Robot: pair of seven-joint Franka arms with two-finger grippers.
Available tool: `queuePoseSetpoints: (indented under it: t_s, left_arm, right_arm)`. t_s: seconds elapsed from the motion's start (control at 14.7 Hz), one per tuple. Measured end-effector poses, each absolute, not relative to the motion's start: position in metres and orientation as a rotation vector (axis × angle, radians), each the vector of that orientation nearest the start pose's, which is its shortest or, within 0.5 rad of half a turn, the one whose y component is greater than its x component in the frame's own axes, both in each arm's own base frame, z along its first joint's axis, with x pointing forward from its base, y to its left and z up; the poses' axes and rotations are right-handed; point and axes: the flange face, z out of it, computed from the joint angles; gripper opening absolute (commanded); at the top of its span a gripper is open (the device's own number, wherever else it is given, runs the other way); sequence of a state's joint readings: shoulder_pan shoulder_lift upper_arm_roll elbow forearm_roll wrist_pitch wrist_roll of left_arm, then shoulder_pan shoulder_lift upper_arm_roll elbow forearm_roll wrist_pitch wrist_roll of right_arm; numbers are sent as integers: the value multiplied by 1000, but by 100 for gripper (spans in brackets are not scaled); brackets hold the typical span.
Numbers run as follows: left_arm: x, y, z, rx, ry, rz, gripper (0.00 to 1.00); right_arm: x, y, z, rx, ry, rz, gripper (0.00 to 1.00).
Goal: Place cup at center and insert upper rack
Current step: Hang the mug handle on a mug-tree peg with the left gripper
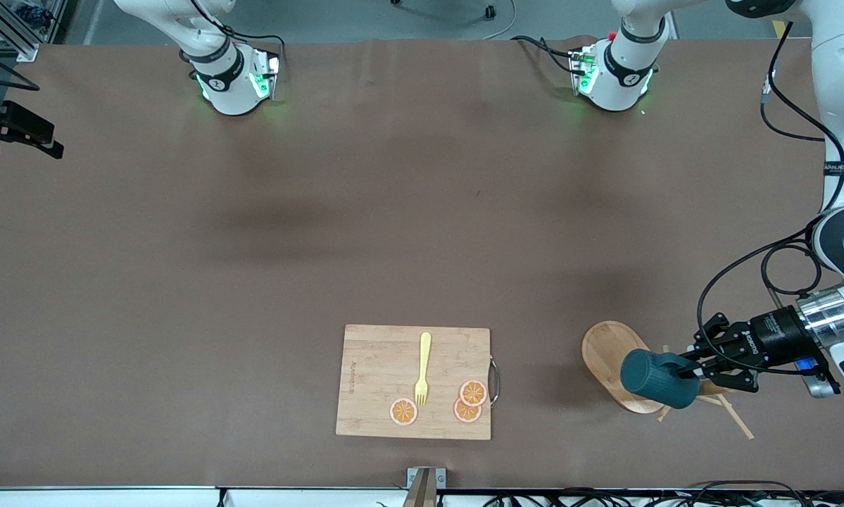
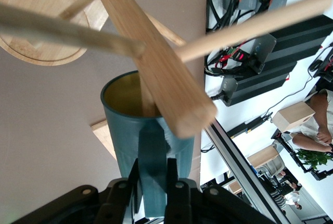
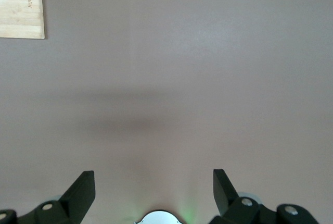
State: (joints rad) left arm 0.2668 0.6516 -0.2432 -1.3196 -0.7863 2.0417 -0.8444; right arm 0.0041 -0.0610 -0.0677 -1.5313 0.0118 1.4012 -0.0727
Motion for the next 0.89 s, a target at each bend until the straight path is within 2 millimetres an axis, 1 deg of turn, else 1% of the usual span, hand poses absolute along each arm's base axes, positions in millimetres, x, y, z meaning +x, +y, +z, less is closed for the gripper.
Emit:
queuePoseSetpoints:
  t_s: [0.14, 0.2, 0.27, 0.34, 0.41, 0.48, 0.55, 0.75, 0.89]
  left_arm:
    - [744, 30, 385, 1846, 1383, -335, 6]
    - [744, 33, 384, 1842, 1388, -335, 9]
    - [744, 35, 383, 1841, 1390, -334, 13]
    - [744, 37, 382, 1842, 1388, -331, 25]
    - [744, 38, 381, 1845, 1384, -330, 56]
    - [744, 38, 379, 1847, 1381, -331, 96]
    - [745, 38, 378, 1847, 1380, -333, 100]
    - [745, 36, 378, 1848, 1376, -334, 100]
    - [746, 32, 386, 1872, 1348, -312, 100]
  right_arm:
    - [516, -33, 661, -3119, -17, 106, 100]
    - [516, -33, 661, -3119, -17, 107, 100]
    - [516, -33, 661, -3119, -17, 107, 100]
    - [516, -33, 661, -3119, -17, 107, 100]
    - [516, -33, 661, -3119, -17, 107, 100]
    - [516, -33, 661, -3119, -17, 107, 100]
    - [516, -33, 661, -3119, -17, 107, 100]
    - [516, -33, 661, -3119, -17, 107, 100]
    - [516, -33, 661, -3119, -17, 107, 100]
